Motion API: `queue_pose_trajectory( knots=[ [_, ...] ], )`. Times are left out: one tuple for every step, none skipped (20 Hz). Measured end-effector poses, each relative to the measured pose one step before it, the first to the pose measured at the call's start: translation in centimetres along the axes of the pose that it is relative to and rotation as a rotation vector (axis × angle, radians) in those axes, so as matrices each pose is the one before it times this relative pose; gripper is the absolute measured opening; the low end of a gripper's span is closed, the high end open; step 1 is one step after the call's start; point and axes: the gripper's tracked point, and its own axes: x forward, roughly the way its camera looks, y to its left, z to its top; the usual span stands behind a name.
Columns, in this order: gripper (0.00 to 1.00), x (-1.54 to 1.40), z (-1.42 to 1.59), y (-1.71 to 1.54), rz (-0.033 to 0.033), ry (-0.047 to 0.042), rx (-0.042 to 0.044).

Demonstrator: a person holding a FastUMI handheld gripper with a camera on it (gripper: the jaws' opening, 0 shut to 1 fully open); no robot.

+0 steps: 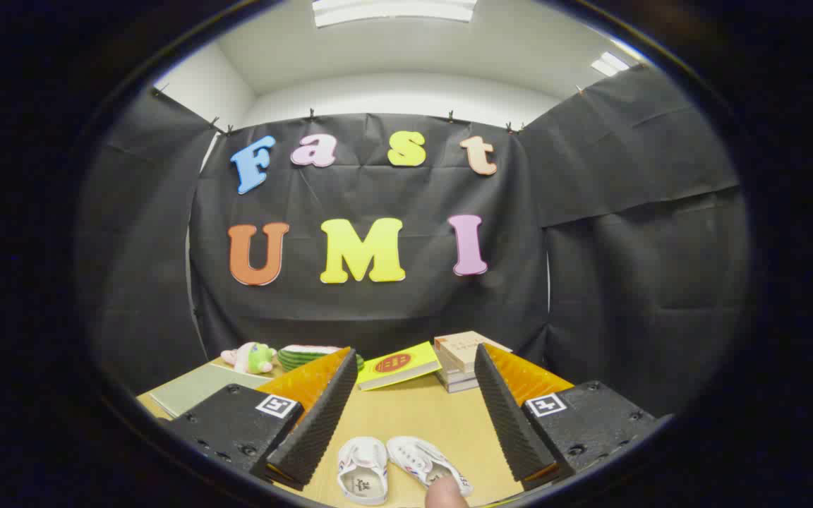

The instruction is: Open the storage box then place both shoes into the box .Put the left shoe in first, then the right shoe, with the right side of both shoes facing outward in a uniform manner.

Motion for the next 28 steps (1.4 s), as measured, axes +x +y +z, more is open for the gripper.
queue_pose_trajectory(
  knots=[
    [1.0,0.013,-0.023,0.054,0.0018,0.00158,-0.00206],
    [1.0,-0.019,0.039,0.173,0.00404,0.00027,-0.00179],
    [1.0,-0.021,-0.177,0.308,0.00724,0.00235,0.00131],
    [1.0,-0.005,-0.041,0.282,0.00738,0.0035,0.00675],
    [1.0,0.016,-0.108,0.199,0.00841,0.00357,0.01226],
    [1.0,0.058,-0.084,0.224,0.00844,0.00695,0.01257],
    [1.0,0.148,-0.171,0.137,0.00721,0.00597,0.01107],
    [1.0,0.081,-0.102,0.177,0.00777,0.00487,0.00737],
    [1.0,0.074,-0.215,0.253,0.01017,0.00728,0.00399],
    [1.0,0.018,-0.137,0.246,0.0087,0.00543,0.00151],
    [1.0,0.094,-0.019,0.123,0.00604,0.00389,-0.00046],
    [1.0,0.039,-0.039,0.196,0.00764,0.00299,-0.00146],
    [1.0,0.047,-0.118,0.243,0.00737,0.00269,0.00142],
    [1.0,-0.04,-0.039,0.257,0.00891,0.00324,0.00309],
    [1.0,0.027,-0.118,0.266,0.00906,0.00144,0.00343],
    [1.0,0.024,0.053,0.189,0.0064,0.00134,0.00065],
    [1.0,0.076,-0.006,0.078,0.00295,0.00135,-0.0022],
    [1.0,0.057,-0.142,0.117,0.00262,0.0077,-0.00679],
    [1.0,0.043,-0.059,0.157,0.00304,0.00204,-0.00498],
    [1.0,0.049,0.023,0.08,-0.00052,0.00513,-0.00315],
    [1.0,0.077,-0.018,0.017,-0.00119,-0.00053,-0.00303],
    [1.0,0.027,0.098,0.038,-0.00239,0.00004,-0.00378],
    [1.0,0.124,0.028,0.133,-0.00154,0.00044,-0.00264],
    [1.0,0.086,0.062,0.202,0.00184,0.00118,-0.00127],
    [1.0,0.197,-0.118,0.311,0.00578,0.00368,0.00093],
    [1.0,0.159,0.015,0.507,0.01284,0.00541,0.00536],
    [1.0,0.297,-0.194,0.542,0.01724,0.01016,0.0061],
    [1.0,0.156,-0.253,0.624,0.025,0.01381,0.00547]
  ],
)
